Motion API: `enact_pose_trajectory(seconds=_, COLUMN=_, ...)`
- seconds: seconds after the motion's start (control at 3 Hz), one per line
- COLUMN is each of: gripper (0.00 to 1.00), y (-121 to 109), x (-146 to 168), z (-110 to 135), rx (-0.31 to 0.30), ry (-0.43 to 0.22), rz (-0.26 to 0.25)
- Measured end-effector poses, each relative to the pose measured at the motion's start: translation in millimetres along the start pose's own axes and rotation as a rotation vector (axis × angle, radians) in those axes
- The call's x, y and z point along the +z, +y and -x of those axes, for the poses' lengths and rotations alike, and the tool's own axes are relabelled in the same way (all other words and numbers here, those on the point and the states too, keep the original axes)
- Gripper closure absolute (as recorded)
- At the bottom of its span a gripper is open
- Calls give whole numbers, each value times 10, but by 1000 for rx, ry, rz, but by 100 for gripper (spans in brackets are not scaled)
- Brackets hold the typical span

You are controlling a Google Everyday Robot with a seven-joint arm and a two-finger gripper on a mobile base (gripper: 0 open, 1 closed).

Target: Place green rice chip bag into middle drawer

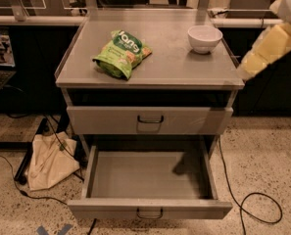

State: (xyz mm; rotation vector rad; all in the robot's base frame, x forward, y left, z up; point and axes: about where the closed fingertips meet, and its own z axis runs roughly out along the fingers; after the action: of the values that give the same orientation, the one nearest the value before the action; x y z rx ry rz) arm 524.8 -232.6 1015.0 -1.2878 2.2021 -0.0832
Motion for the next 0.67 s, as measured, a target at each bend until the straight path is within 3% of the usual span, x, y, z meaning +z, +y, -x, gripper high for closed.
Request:
enact_pose_trajectory(seconds=0.33, gripper=0, y=-503, x=161, z=3, rx=237, ry=-79, rz=-63)
enact_pose_trajectory(seconds=0.67, gripper=0, y=-789, x=383, z=-9, rx=438, ry=-154, rz=-62)
